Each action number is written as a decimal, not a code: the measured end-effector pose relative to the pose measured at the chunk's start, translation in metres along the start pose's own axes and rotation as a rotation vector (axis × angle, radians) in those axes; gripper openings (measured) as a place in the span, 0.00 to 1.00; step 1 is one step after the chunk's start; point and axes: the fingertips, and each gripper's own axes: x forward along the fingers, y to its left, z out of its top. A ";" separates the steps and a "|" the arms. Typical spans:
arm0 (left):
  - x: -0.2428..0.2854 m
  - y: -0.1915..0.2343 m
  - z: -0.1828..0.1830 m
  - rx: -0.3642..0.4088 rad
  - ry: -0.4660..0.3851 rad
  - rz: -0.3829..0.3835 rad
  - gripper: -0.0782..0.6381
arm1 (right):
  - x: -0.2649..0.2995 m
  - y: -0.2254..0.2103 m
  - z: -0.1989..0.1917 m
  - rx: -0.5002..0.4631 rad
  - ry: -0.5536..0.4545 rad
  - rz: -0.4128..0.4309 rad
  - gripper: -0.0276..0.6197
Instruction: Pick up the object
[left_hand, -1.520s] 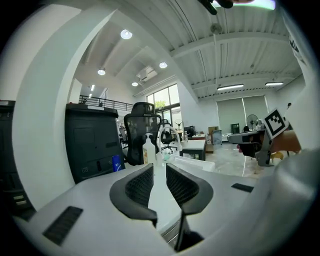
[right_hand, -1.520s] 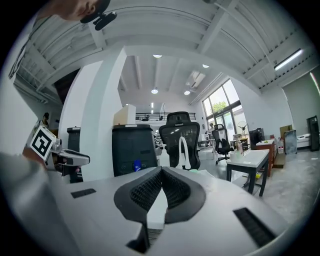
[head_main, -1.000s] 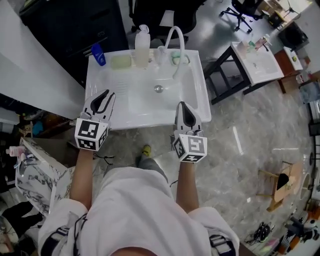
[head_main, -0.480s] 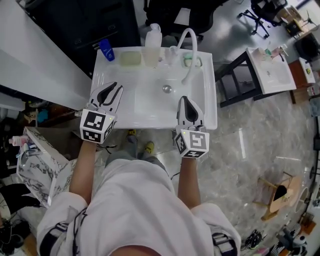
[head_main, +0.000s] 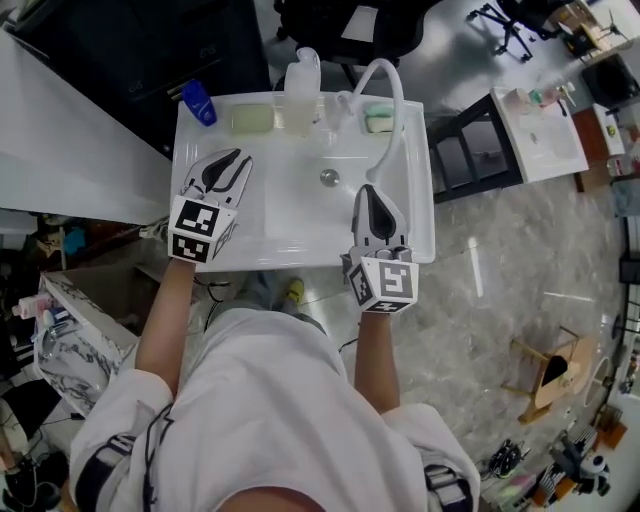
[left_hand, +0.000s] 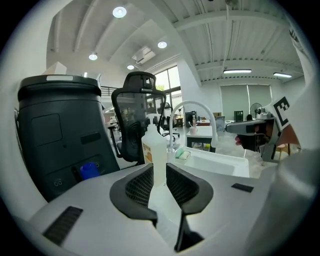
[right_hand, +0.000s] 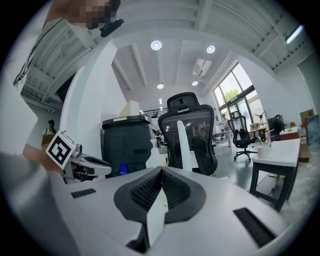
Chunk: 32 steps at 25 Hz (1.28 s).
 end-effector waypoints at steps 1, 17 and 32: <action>0.009 0.005 -0.004 0.012 0.013 -0.004 0.21 | 0.006 0.000 -0.001 0.004 0.001 -0.001 0.05; 0.143 0.053 -0.076 0.034 0.227 -0.105 0.22 | 0.071 -0.001 -0.020 0.038 0.053 -0.029 0.05; 0.221 0.058 -0.145 0.170 0.428 -0.106 0.22 | 0.088 -0.010 -0.045 0.064 0.125 -0.075 0.05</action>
